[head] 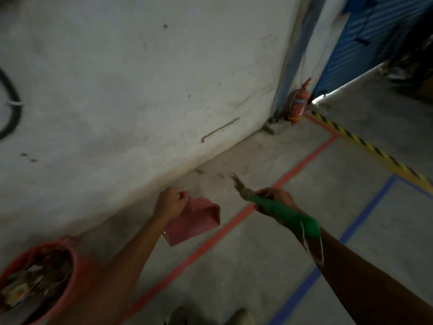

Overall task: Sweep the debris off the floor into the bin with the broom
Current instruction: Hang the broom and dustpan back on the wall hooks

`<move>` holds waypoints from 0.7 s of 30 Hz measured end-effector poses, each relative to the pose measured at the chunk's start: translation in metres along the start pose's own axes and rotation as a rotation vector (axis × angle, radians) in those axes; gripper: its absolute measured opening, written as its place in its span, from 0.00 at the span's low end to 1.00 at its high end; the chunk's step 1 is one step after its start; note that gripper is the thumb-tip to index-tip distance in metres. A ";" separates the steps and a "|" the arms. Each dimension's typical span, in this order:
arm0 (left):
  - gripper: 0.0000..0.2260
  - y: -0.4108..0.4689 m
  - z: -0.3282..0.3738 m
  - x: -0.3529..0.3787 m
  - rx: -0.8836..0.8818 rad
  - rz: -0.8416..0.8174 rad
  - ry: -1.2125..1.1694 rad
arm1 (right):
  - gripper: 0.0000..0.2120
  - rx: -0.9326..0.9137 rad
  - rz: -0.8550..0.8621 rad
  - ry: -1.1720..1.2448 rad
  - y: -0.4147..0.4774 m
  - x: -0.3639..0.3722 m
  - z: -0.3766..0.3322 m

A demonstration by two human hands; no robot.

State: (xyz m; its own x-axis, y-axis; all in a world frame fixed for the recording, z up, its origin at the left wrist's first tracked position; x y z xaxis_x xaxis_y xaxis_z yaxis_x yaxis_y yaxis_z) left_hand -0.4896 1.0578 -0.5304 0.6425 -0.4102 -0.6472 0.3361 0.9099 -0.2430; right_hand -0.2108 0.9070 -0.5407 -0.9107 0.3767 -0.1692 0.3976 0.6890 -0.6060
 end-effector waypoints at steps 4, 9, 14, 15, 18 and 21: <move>0.03 0.040 0.088 0.040 0.084 -0.074 0.006 | 0.07 -0.033 0.088 0.335 0.021 -0.074 -0.021; 0.05 0.105 0.184 0.091 0.138 -0.272 0.110 | 0.10 0.023 0.248 0.648 0.065 -0.161 -0.047; 0.11 0.206 0.276 0.141 0.259 -0.290 0.158 | 0.13 0.044 0.358 0.641 0.130 -0.252 -0.082; 0.09 0.227 0.297 0.151 0.293 -0.287 0.166 | 0.15 0.018 0.371 0.564 0.145 -0.272 -0.093; 0.06 0.285 0.361 0.180 0.405 -0.329 0.245 | 0.19 -0.058 0.420 0.213 0.184 -0.330 -0.131; 0.05 0.336 0.421 0.210 0.488 -0.445 0.382 | 0.16 -0.065 0.530 0.034 0.216 -0.387 -0.165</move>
State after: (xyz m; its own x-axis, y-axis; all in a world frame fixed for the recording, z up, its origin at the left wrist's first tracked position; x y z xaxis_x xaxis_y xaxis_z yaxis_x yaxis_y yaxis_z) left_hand 0.0480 1.2516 -0.4433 0.1220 -0.6015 -0.7895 0.8307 0.4972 -0.2504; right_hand 0.2464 1.0124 -0.4775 -0.5792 0.7028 -0.4130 0.8093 0.4353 -0.3943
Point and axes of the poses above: each hand's wrist, its own y-axis towards the middle knuckle, its own x-axis out of the palm, z = x × y, the point moved 3 cm from there along y, towards the middle knuckle, and after that the axes turned 12 degrees about -y, right-handed, at the moved point
